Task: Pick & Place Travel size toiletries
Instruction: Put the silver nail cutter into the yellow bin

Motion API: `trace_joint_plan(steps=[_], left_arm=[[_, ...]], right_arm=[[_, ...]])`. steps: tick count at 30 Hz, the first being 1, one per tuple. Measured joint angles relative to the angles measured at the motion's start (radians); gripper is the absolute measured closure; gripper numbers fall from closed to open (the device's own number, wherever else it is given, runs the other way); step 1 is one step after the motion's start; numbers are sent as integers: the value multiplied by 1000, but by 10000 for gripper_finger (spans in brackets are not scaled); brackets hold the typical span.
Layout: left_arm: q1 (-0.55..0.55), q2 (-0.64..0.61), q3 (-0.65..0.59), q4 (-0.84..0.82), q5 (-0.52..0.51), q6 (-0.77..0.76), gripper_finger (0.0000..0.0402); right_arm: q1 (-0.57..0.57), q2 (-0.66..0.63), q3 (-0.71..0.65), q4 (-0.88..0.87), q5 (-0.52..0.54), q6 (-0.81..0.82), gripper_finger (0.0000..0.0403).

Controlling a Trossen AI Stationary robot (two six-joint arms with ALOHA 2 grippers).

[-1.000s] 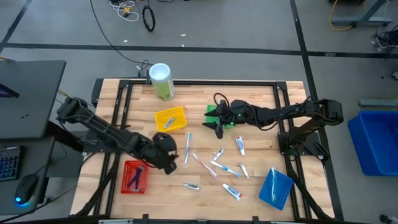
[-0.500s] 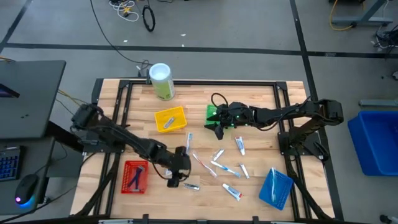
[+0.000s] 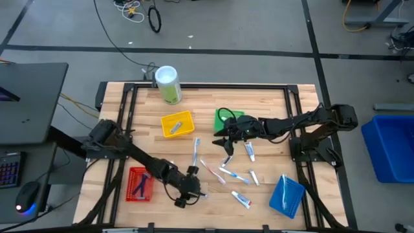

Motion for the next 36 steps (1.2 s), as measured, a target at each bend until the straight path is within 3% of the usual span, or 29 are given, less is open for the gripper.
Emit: trace_joint_plan(steps=[4,8,16,22,28,32,36], left_arm=[[-30,54,14,47,-71,-15,210],[-39,62,14,41,-104,-57,231],[-31,38,12,25,-109,-146,340],[-2,-116,10,-151,-252,-237,345],[73,-293,9,-502,-470,-416,334],[173,-377,10,-694,-544,-492,340],[319,-416,11,-781,-558,-499,338]], right_arm=[[38,0,-1,7,6,4,188],[72,0,-1,6,87,-3,183],[79,0,-1,5,139,-50,175],[70,0,-1,3,139,-62,168],[67,0,-1,-5,140,-94,160],[67,0,-1,-3,139,-98,156],[67,0,-1,-1,139,-110,156]])
